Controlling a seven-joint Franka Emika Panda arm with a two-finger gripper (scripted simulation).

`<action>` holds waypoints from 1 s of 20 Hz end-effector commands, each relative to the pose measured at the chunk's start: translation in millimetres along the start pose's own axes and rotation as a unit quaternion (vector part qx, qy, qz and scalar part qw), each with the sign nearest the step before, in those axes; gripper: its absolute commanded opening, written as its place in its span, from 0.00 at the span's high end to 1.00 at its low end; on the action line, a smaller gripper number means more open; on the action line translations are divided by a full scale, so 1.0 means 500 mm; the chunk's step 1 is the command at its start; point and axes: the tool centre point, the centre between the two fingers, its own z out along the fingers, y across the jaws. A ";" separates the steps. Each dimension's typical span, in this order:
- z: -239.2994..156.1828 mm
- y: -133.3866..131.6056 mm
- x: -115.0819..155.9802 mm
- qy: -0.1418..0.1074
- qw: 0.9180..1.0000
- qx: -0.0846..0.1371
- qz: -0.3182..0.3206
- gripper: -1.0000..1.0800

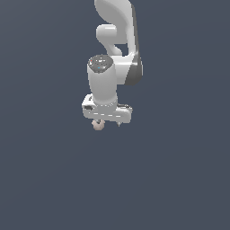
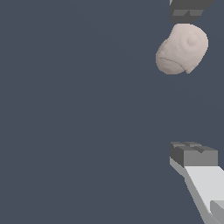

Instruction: Pick up the object and move it to a goal position.

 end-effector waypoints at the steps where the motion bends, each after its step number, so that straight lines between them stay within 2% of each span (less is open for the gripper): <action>1: 0.017 0.018 -0.012 -0.001 1.000 -0.001 0.026 0.04; 5: 0.051 0.057 -0.041 -0.001 0.997 -0.004 0.082 0.04; 12: 0.106 0.125 -0.100 -0.001 0.983 -0.011 0.183 0.04; 20: 0.134 0.163 -0.137 -0.001 0.971 -0.016 0.238 0.04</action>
